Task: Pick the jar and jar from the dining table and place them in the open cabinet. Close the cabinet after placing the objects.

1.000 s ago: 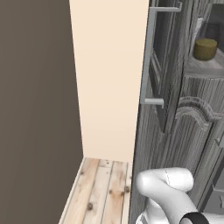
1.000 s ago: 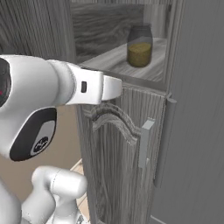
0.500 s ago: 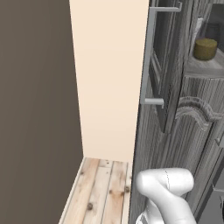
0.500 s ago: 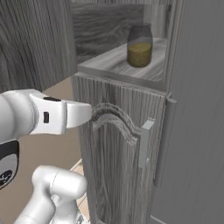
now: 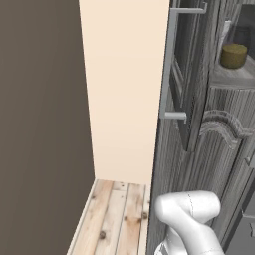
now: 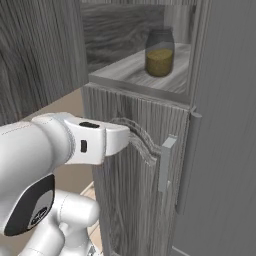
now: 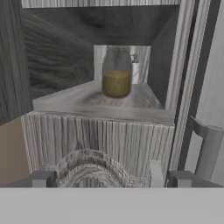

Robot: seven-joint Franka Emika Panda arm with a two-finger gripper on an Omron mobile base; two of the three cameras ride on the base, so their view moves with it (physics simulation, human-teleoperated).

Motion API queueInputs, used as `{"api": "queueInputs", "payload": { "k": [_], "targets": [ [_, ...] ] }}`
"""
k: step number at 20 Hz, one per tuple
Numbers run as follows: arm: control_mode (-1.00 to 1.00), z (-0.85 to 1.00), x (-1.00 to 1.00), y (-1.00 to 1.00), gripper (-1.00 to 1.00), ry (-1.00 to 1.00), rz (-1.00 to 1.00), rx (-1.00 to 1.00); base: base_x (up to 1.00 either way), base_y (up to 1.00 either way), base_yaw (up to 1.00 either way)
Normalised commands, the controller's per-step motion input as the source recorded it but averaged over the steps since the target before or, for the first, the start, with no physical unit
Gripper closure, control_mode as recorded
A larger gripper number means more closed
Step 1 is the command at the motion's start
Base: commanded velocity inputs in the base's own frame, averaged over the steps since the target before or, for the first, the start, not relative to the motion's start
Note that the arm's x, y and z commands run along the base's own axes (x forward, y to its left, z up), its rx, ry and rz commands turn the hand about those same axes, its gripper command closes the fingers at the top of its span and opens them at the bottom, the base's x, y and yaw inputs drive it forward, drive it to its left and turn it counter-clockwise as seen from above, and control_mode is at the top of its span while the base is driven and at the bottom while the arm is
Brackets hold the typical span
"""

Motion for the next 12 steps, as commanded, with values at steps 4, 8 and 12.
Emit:
{"api": "queueInputs", "payload": {
  "k": [4,8,12],
  "targets": [
    [-1.0,0.0,0.0,-0.28,-1.0,0.0,0.0,0.0,0.0,0.0,0.0],
    [-1.0,0.0,0.0,0.0,-1.0,0.0,0.03,0.0,0.0,0.0,0.0],
    [-1.0,0.0,0.0,0.0,-1.0,0.0,0.04,0.0,0.0,0.0,0.0]
  ]
}}
